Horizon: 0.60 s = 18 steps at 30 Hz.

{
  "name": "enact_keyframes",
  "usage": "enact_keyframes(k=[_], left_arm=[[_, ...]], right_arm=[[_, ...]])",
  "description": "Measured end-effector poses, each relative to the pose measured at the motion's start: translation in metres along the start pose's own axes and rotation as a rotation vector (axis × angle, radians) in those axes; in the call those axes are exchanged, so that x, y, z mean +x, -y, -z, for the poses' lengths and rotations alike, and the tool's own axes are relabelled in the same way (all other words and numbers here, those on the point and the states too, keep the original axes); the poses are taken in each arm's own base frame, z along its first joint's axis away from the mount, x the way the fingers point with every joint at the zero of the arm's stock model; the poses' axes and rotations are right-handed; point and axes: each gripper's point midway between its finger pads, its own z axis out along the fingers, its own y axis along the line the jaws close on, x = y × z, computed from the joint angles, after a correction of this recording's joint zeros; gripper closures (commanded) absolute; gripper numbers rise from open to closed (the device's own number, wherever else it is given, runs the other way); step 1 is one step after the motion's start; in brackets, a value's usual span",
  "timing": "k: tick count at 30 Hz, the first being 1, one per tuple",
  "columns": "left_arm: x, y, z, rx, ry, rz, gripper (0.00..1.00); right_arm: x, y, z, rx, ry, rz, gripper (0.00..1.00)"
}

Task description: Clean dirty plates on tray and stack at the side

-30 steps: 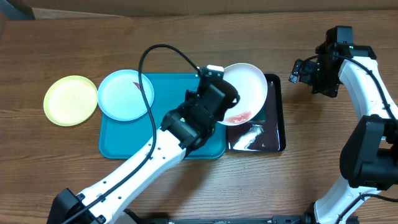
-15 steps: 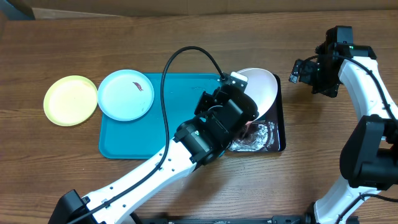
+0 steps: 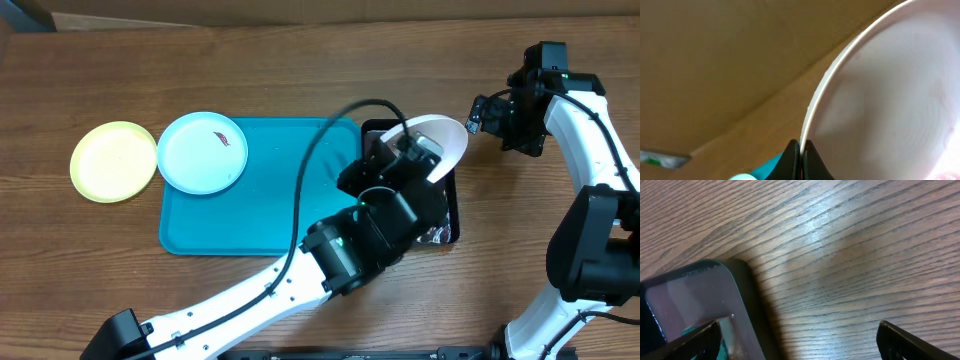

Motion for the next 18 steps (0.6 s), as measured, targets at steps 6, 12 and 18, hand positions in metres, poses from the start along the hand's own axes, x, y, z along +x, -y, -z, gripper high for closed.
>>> enact_keyframes(k=[6, 12, 18], left_arm=[[-0.019, 0.007, 0.015, -0.021, 0.068, -0.115, 0.96], [-0.037, 0.002, 0.024, -0.071, 0.124, -0.135, 0.96], [-0.039, -0.008, 0.025, -0.126, 0.118, -0.146, 0.96]], right_arm=[[0.000, 0.000, 0.000, 0.000, 0.000, 0.000, 0.00], [0.000, 0.000, 0.000, 0.000, 0.000, 0.000, 0.00], [0.000, 0.000, 0.000, 0.000, 0.000, 0.000, 0.00]])
